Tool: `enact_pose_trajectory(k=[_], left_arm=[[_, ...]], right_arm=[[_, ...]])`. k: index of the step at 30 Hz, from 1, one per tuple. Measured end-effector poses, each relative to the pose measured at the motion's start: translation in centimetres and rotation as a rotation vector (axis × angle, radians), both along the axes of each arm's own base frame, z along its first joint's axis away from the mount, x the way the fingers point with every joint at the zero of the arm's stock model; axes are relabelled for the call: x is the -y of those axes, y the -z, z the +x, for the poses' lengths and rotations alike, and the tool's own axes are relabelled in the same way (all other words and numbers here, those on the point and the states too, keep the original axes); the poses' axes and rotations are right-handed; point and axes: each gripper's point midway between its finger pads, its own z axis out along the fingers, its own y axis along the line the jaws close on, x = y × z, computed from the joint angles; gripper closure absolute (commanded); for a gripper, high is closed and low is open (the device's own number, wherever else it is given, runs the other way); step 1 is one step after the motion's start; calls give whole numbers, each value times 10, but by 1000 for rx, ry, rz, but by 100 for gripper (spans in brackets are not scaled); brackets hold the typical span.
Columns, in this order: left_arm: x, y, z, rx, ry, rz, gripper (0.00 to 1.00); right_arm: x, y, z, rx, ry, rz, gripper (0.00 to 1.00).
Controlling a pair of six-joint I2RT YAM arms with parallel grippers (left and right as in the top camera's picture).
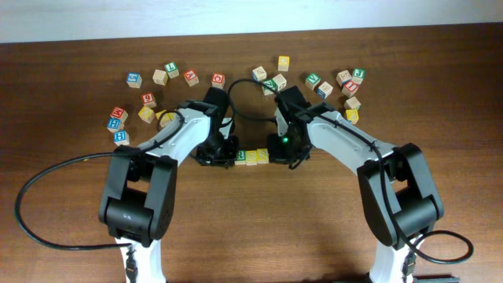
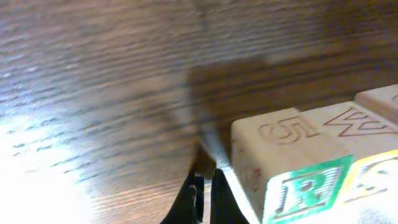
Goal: Spell out RSS
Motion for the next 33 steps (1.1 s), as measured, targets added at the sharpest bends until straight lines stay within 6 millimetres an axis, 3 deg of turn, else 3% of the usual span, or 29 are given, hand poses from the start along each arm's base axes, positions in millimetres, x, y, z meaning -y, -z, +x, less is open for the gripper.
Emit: enact_pose_trajectory(k=[8,12,17,23,28,33], left_arm=[[-35,-5,4,-50,-87,26,100],[-43,-20,9,-16,-108,21,100],[-34,-29,39,122,-106,-21,100],[-23,-35,70,248,-110,-63,100],[-1,-39,75,292,-86,-89,100],[24,-31,67,276,-66,-104,100]], right_arm=[[18,-18,-6,-65,26,-33,96],[17,-41,-9,-31,20,-20,96],[12,-45,12,64,21,-9,96],[22,-43,22,111,35,-73,96],[24,-39,24,112,43,-89,96],[25,-37,24,110,47,-97,96]])
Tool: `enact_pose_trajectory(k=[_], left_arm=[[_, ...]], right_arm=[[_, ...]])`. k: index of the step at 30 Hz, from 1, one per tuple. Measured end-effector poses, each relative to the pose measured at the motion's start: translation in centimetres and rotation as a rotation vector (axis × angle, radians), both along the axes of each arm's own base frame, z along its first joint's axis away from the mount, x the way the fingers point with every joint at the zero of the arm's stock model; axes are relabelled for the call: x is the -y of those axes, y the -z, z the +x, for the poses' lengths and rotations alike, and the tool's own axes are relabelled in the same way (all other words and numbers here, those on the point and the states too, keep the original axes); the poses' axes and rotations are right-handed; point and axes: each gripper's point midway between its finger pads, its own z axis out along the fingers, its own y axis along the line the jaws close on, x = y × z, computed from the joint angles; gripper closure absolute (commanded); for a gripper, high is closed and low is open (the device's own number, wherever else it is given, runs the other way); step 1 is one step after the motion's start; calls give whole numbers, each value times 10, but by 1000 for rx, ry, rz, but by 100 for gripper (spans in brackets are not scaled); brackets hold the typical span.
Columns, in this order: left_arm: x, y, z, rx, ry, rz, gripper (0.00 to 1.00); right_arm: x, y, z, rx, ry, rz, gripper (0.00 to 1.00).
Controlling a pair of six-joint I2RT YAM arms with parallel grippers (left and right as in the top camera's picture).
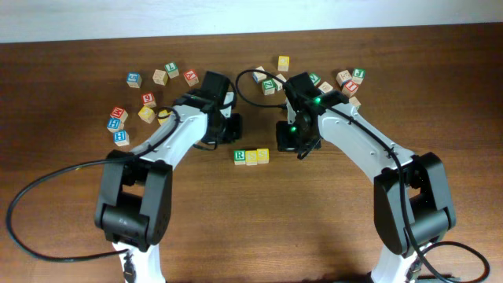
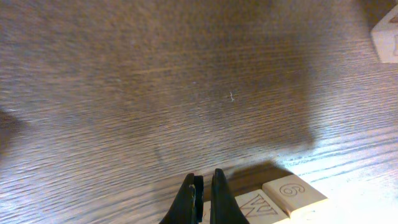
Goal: Spell out RSS
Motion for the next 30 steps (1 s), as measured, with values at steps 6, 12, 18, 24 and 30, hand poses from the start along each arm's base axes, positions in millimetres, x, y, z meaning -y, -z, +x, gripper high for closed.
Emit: enact_pose_trajectory(k=[6,12,18,24,30], left_arm=[[0,6,-8,-47,-15,2,100],[1,15,-20,-97,-4,18,100],[4,26,-26,-136,4,11,100],[5,26,-26,-137,5,8,100],[2,26,-28,-150,-1,13,100]], right_arm=[[0,0,1,6,0,-1,96],[1,0,3,11,4,1,96],[12,1,8,7,35,-1,96],[20,2,9,-1,53,-4,96],[19,3,12,9,53,0,96]])
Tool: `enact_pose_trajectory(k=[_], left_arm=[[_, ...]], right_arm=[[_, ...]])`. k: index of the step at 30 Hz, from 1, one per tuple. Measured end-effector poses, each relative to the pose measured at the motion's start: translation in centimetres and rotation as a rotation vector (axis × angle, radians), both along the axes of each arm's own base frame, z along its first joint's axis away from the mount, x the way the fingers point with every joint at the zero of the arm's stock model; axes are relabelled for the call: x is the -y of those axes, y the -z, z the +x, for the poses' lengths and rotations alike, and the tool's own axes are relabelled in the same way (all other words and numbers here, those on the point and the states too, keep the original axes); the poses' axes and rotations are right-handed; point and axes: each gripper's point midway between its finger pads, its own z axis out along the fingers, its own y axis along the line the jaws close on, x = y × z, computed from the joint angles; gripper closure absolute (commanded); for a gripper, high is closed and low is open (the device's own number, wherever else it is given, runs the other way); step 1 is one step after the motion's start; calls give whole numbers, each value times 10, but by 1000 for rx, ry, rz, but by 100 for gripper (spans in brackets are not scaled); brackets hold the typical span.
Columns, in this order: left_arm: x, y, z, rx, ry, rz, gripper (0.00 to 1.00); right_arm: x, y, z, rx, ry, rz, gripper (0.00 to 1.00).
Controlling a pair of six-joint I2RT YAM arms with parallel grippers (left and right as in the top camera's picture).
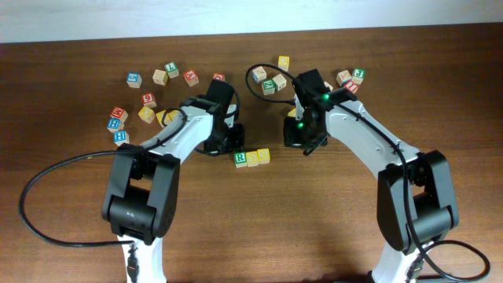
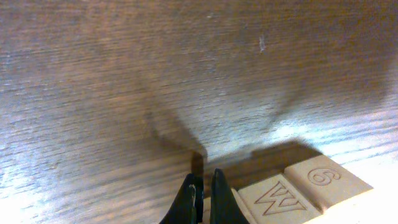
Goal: Spell out RSS
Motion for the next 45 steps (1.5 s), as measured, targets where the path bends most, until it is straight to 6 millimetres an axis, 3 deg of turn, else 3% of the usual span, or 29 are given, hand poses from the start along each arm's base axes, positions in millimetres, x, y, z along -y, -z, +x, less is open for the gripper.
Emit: enact_pose_trajectory(k=[5,11,17,22,30,38,45], left_arm=[[-25,-18,7,-54,-64,-15,100],[-20,-23,-6,-111,-36,-60,100],[-10,-17,-20,-146,-18,-49,100],[-20,-2,-34,-186,-63,26,100],[-26,0,-34,-191,-82,53,100],[-52,-6,-62,-347,-115,62,100],[-23,-5,-57,-284,-45,19,100]], right_arm=[[0,14,-1,-27,0,-8,96],[-1,29,-1,-53,-2,-9,96],[-6,28,0,-52,-7,19,96],[-8,27,0,-54,-9,29,96],[-10,27,2,-41,-11,33,96],[-15,25,6,-17,-21,41,96],[-17,38,3,-53,-23,49,96]])
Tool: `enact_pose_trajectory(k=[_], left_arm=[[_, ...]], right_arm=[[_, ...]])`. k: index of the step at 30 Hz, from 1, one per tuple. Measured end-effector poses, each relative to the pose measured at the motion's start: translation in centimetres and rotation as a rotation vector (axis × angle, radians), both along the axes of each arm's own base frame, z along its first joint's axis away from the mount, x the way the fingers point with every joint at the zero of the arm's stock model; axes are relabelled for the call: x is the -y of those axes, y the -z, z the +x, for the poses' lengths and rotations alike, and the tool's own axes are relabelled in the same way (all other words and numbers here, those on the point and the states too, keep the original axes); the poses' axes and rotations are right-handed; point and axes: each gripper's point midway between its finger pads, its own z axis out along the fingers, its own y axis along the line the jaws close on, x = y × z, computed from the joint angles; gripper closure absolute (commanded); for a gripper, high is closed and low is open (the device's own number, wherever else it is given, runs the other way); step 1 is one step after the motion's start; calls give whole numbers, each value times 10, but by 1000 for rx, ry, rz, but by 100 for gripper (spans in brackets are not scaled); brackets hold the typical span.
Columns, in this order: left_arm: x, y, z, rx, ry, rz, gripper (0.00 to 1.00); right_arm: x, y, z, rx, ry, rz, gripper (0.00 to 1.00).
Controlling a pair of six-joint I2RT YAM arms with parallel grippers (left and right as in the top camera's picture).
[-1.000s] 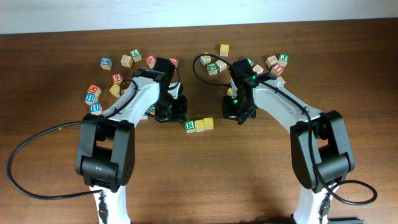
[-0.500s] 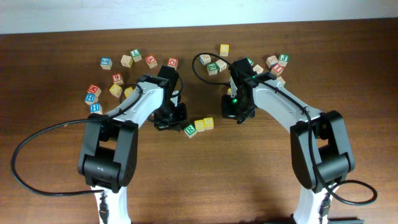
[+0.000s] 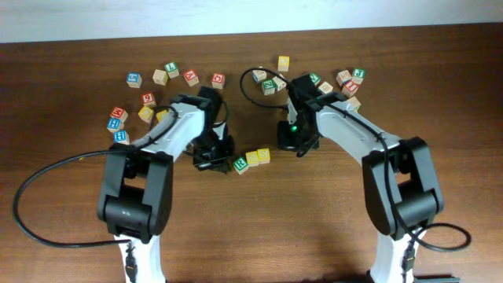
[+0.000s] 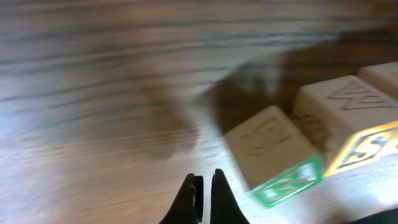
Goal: Spell out RSS
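Three blocks lie in a slanted row at mid-table: a green R block (image 3: 240, 164), then two yellow-faced blocks (image 3: 252, 159) (image 3: 263, 155). My left gripper (image 3: 222, 163) sits just left of the R block, shut with nothing between its fingers. In the left wrist view the gripper (image 4: 203, 186) points at the wood just left of the tilted R block (image 4: 273, 155), and the yellow S block (image 4: 367, 146) lies beyond it. My right gripper (image 3: 291, 145) hangs behind and right of the row, apart from it. Its jaws are too small to read.
Several loose letter blocks are scattered at the back left (image 3: 149, 98) and at the back right (image 3: 346, 82). A black cable (image 3: 250, 77) loops between the two arms at the back.
My left gripper has moved forward, from behind the row's left end to beside the R block. The row now slants, its R end nearer the front. The right gripper has shifted slightly left.
Both grippers first stood at the two ends of a straight three-block row. Then both were drawn back from it. Then the left gripper stood close behind the R end. Now it is beside the R block and the row lies slanted.
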Motion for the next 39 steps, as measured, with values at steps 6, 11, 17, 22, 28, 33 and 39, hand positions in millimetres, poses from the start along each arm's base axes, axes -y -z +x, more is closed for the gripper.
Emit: enact_pose_trajectory(k=[6,11,17,22,28,33,39], left_arm=[[12,0,0,15,14,-11,100],[14,1,6,43,12,-20,100],[17,1,15,80,10,-33,100],[20,1,22,107,10,-43,100],[19,2,33,150,6,-42,100],[19,2,37,170,6,-41,100],[18,2,35,162,6,-38,100]], right_arm=[[-5,7,-4,-31,-6,26,96],[-9,5,-6,-41,-11,53,96],[-15,4,-9,-51,-21,80,96],[-24,4,-14,-57,-44,82,96],[-24,4,-20,-74,-48,75,96],[-24,4,-20,-76,-44,75,96],[-26,4,-15,-58,-46,81,96]])
